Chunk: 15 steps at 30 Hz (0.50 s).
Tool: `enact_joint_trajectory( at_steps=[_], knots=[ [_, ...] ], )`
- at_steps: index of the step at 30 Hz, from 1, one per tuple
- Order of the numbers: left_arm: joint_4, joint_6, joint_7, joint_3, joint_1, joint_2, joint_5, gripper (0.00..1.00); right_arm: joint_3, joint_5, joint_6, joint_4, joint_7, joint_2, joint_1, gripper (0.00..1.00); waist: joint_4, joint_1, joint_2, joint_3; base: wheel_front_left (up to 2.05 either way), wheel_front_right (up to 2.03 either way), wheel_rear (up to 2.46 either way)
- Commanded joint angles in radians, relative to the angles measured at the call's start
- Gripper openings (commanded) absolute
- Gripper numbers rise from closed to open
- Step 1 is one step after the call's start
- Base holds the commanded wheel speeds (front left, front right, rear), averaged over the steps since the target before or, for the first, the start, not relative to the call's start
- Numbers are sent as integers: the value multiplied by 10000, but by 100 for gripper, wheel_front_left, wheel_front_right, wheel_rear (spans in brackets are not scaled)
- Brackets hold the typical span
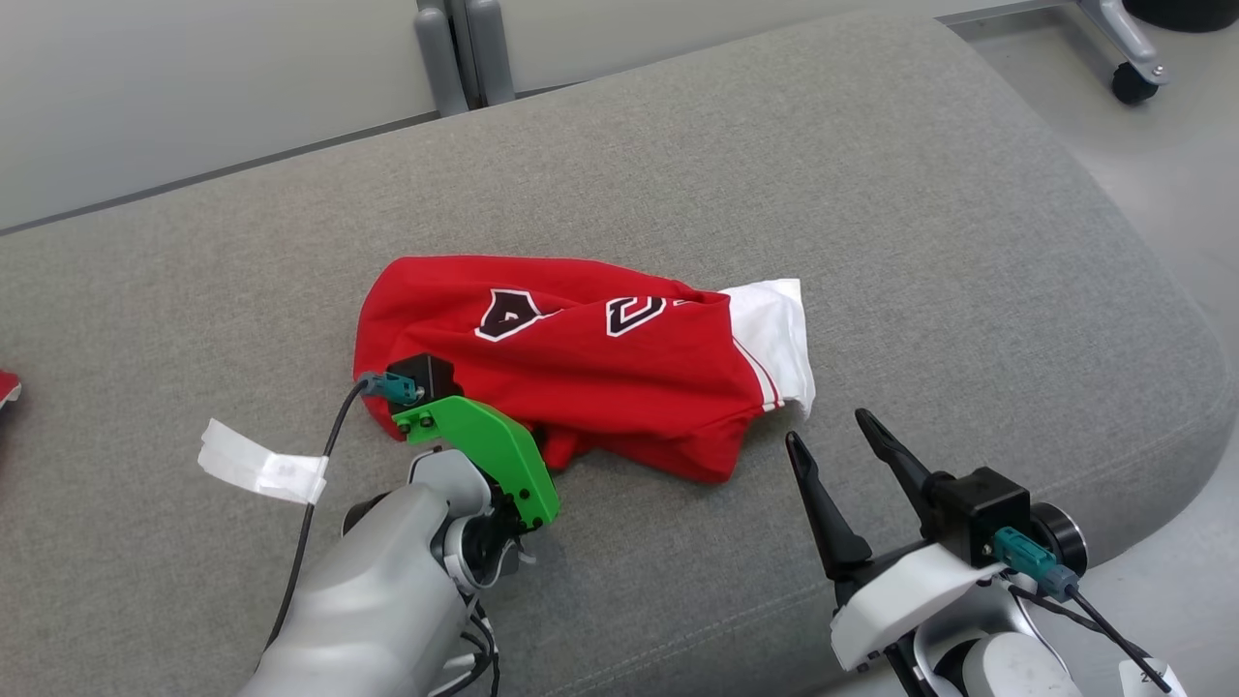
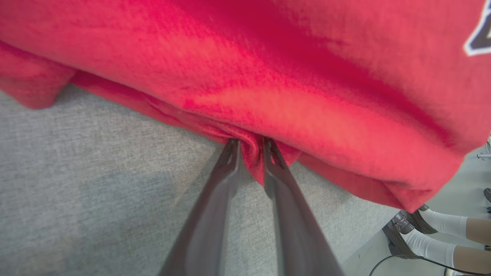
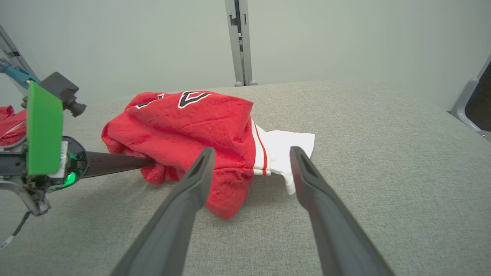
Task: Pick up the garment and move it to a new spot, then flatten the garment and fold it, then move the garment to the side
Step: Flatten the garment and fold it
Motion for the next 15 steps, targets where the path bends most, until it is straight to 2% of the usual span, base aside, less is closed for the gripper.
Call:
enact_joint_trajectory(
  at_steps=[1,7,15],
  knots=[
    [52,-90,-94,-77,-112,42,-111,0,-17,77,1,22,6,-13,-14,100,21,0,0,-71,0,0,0],
    [262,-209,-310,-403,-242,42,-203,0,-97,96,1,68,17,-13,145,100,264,0,0,-357,0,0,0],
    [582,-400,-1220,-670,-1495,312,541,0,-163,286,1,125,-46,-15,451,100,966,0,0,-983,0,0,0]
  ],
)
